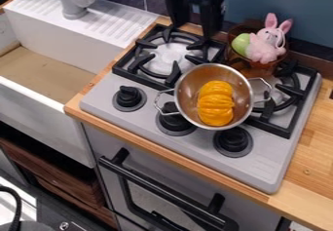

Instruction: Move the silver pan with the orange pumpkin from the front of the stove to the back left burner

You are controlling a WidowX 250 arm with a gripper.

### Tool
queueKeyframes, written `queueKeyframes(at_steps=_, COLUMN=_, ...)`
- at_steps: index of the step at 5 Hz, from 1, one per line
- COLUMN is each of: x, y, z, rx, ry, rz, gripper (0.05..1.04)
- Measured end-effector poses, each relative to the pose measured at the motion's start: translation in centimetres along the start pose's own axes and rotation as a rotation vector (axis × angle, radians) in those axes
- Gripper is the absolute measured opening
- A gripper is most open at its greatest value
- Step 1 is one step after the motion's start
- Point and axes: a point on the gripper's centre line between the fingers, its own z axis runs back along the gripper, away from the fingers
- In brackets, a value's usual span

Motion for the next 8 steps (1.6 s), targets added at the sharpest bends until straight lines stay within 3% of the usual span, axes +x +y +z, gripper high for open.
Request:
queueKeyframes(at_steps=2, x=-0.9, y=-0.5, z=-1.3, rx=-0.049, ry=-0.003, rz=-0.162, gripper=0.994)
queueKeyframes(at_steps=4, x=-1.6, y=-0.7, z=-2.8, rx=-0.042, ry=-0.003, rz=-0.189, gripper=0.994)
queueKeyframes(at_steps=8, x=-1.4, y=-0.9, z=-3.5, rx=-0.002, ry=-0.009, rz=-0.186, gripper=0.994)
